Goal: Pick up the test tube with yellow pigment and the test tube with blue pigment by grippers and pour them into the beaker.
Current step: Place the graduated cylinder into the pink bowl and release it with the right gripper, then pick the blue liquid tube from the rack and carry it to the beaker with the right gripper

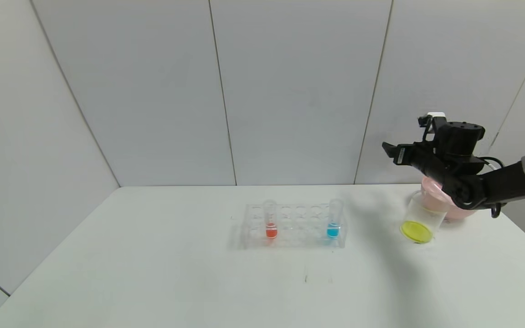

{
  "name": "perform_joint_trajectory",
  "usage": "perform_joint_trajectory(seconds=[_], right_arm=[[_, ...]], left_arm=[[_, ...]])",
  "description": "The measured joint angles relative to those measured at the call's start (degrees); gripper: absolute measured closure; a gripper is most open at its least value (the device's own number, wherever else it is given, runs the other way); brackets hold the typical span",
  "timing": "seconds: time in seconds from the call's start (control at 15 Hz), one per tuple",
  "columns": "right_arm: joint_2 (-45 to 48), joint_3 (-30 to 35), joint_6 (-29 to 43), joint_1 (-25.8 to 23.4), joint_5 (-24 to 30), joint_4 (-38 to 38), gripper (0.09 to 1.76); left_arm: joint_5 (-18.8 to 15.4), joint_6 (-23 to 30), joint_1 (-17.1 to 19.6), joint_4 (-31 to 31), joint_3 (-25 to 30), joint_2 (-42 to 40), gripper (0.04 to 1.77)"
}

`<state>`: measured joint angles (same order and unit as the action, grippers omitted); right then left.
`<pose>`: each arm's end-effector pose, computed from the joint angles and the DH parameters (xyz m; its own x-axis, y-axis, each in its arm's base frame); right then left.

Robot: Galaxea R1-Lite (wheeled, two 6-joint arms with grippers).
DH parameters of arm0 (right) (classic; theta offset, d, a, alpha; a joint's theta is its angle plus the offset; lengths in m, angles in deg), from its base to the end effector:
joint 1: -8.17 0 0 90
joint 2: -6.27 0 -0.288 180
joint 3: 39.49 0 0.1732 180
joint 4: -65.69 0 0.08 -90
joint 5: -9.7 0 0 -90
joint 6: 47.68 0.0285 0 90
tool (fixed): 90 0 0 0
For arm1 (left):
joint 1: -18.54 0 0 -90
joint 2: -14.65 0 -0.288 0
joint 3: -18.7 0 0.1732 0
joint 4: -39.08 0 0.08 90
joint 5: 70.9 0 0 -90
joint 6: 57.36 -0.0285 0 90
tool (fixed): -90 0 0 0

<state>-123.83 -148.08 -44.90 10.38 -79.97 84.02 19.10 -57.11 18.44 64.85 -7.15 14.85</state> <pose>0.4546 0.0177 0.1508 0.9975 0.0443 -0.0555 -0.0416 0.9979 0.0487 -0.0234 0.0000 0.0758 1.0000 -0.0017 -0.0021 0.0017 1.0000 -0.0044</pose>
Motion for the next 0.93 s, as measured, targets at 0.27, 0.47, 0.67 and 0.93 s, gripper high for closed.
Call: perform_joint_trajectory(seconds=[0.27,0.47,0.67,0.93], right_arm=[[7.56,11.64,0.96,5.95,-5.63,0.51,0.22],[14.88,23.84,1.54,11.37,-11.11,3.56,0.19],[21.03,35.43,1.84,18.37,-19.43,8.27,0.17],[25.61,48.24,3.07,29.87,-28.62,18.16,0.16]], left_arm=[[-0.02,0.0,0.0,0.0,0.0,0.0,0.05],[0.0,0.0,0.0,0.0,0.0,0.0,0.05],[0.0,-0.02,0.0,0.0,0.0,0.0,0.05],[0.0,0.0,0.02,0.0,0.0,0.0,0.05]])
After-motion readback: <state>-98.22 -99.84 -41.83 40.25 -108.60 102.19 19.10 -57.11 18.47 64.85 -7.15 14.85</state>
